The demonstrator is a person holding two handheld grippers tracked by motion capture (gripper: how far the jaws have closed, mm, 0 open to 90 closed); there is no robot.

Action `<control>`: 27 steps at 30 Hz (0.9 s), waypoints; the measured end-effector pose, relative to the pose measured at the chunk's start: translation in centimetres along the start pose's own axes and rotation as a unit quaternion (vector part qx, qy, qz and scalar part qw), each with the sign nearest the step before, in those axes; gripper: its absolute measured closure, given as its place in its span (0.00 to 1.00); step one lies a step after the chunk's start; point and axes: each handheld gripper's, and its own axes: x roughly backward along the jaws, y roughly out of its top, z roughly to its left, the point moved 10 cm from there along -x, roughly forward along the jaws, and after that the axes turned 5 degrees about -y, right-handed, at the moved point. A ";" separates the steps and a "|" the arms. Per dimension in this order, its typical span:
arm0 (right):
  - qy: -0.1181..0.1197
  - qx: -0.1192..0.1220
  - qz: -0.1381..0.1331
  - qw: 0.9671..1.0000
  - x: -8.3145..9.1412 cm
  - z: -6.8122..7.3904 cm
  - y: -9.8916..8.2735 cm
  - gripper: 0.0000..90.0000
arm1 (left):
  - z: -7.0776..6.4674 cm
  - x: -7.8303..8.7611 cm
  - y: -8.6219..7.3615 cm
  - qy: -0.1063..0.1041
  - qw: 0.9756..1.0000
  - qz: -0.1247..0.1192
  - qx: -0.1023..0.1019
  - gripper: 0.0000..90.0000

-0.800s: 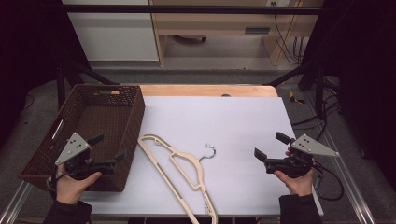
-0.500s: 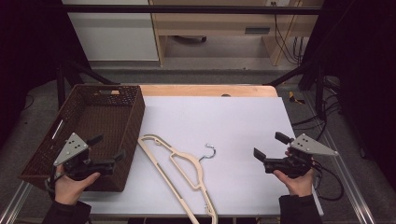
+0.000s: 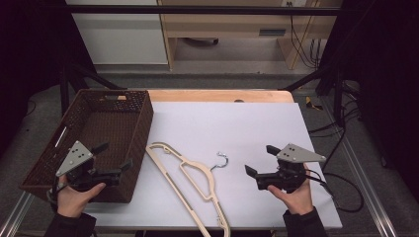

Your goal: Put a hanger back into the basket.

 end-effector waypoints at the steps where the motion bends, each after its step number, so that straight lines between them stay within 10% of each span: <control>1: 0.002 0.004 0.009 1.000 -0.4 0.5 -0.2 0.08 | 0.0 0.0 0.0 0.000 1.000 0.000 0.000 0.03; 27: 0.071 0.022 0.159 0.985 -6.2 8.3 -6.9 0.30 | 0.1 0.1 -0.1 0.004 1.000 0.002 -0.002 0.03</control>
